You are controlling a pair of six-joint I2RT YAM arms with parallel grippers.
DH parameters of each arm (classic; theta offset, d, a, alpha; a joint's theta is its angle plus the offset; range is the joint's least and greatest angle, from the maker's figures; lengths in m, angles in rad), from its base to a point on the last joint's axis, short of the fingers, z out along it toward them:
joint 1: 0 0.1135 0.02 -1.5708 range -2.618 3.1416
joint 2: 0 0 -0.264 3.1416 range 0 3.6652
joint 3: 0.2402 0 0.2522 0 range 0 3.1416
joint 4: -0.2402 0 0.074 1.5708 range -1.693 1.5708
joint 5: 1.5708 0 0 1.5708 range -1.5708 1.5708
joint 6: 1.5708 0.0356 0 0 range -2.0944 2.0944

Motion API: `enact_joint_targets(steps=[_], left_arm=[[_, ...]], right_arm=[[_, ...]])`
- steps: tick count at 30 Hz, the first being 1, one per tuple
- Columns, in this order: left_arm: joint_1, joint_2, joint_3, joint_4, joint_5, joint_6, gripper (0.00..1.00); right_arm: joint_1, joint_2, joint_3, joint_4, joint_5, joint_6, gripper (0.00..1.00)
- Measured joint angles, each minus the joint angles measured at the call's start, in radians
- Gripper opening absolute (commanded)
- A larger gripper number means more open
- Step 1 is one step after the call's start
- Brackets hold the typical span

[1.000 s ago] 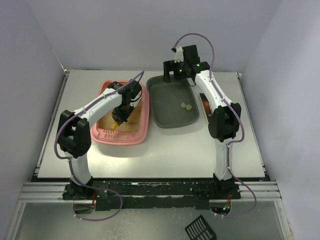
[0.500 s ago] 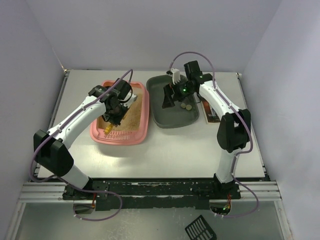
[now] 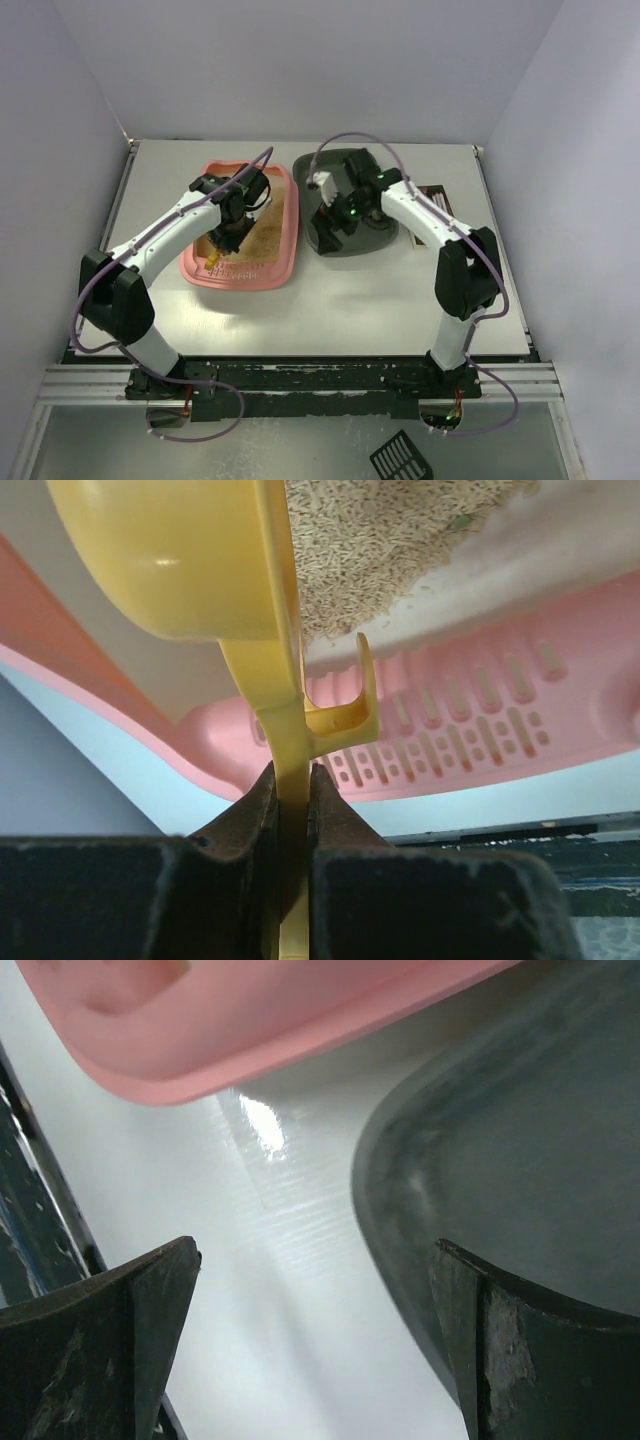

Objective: Clean the litter box

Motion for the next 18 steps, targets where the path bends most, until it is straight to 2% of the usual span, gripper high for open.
enact_joint_targets(steps=[4,8,11,18], left_arm=[[0.0,-0.001,-0.016,0.008,-0.014,0.007,0.07],[-0.001,-0.002,-0.044,0.019,0.029,0.033,0.07],[-0.002,0.0,-0.056,0.027,0.011,0.034,0.07],[-0.001,0.053,-0.058,0.069,-0.05,-0.063,0.07]], right_arm=[[0.085,0.006,-0.044,-0.008,0.082,-0.031,1.0],[0.109,0.01,-0.026,-0.004,0.101,-0.034,1.0],[0.123,0.023,0.002,0.004,0.121,-0.034,1.0],[0.139,0.047,0.04,0.006,0.149,-0.023,1.0]])
